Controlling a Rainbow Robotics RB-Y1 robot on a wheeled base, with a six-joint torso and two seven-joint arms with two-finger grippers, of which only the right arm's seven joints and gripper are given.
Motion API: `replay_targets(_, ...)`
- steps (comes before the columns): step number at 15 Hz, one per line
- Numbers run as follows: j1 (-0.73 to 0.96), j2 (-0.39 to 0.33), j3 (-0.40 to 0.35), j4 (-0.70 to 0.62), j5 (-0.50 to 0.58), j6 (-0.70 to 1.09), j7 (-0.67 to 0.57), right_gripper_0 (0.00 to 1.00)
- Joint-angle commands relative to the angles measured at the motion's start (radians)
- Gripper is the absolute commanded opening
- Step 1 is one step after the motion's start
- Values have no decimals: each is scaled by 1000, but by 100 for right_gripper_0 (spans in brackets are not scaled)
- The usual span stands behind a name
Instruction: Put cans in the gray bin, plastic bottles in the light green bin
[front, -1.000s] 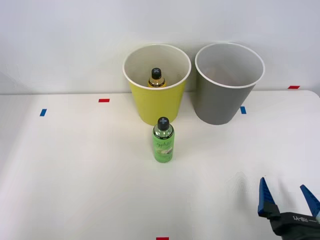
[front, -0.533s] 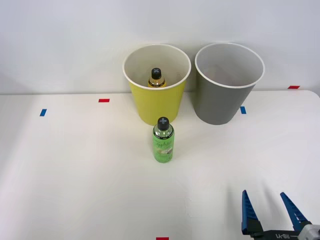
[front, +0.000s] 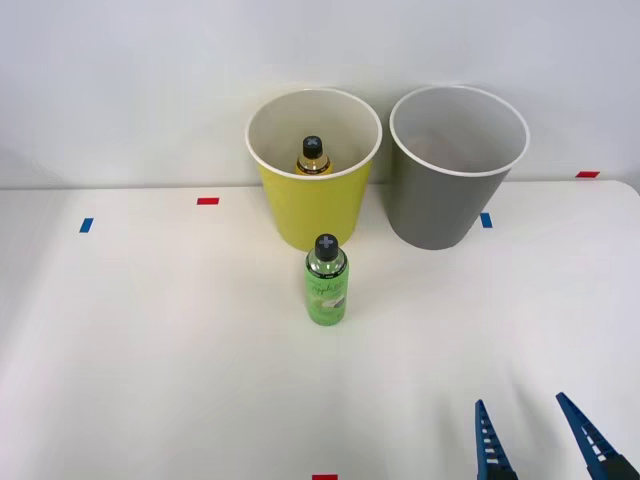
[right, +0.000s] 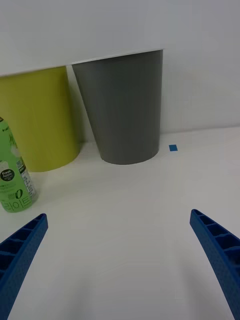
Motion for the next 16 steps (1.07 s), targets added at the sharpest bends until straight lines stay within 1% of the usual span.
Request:
replay_targets(1,29,5,17,1,1,-17,28,99)
replay_targets(5,45,16,21,1,-30,-28,51,98)
replay_targets(16,47,16,14,0,-30,-28,55,98)
